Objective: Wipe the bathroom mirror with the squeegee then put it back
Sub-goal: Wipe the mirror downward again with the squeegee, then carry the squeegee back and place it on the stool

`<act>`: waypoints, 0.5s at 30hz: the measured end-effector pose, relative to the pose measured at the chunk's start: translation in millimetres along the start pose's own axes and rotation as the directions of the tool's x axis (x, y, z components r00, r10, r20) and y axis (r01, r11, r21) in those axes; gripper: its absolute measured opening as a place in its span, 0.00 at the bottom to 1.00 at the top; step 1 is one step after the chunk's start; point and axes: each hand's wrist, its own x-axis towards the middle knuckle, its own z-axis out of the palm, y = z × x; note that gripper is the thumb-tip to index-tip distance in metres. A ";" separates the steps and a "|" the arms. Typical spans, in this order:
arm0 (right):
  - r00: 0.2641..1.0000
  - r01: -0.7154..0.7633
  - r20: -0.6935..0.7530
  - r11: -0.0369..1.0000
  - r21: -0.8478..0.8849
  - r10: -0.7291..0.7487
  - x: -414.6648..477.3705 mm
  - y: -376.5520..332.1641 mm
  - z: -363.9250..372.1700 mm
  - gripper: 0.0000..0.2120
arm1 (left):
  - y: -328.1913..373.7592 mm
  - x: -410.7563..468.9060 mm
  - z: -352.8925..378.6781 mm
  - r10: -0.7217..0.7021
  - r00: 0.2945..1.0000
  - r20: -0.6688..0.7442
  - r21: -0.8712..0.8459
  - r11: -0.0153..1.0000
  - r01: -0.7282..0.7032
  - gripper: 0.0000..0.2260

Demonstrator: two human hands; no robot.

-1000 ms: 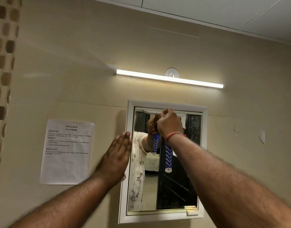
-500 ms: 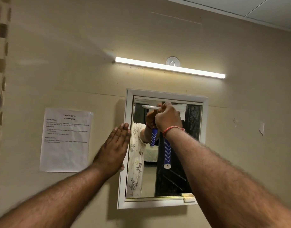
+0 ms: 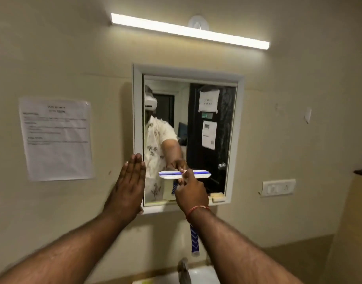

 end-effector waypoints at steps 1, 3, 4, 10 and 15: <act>0.999 -0.025 0.024 1.000 -0.005 0.025 -9.2 13.0 10.3 0.17 | 2.7 -6.8 4.4 0.001 1.000 0.027 0.000 1.000 -0.001 0.78; 0.993 -0.079 0.084 0.997 -0.022 0.080 -26.1 35.5 26.8 0.14 | 6.4 -18.9 12.6 0.006 0.998 0.058 0.008 1.000 -0.006 0.78; 0.990 -0.088 0.108 0.996 -0.031 0.091 -33.0 45.4 33.5 0.14 | 8.1 -24.9 17.5 0.006 0.997 0.077 0.013 1.000 -0.007 0.78; 0.990 -0.045 0.129 0.998 -0.052 0.052 -33.9 62.0 43.0 0.17 | 23.7 -59.7 53.4 -0.022 0.982 0.189 -0.033 0.999 0.029 0.77; 0.991 -0.047 0.125 0.996 -0.072 0.056 -31.7 62.8 41.6 0.13 | 46.5 -99.7 84.5 -0.047 0.950 0.308 -0.071 0.995 0.072 0.78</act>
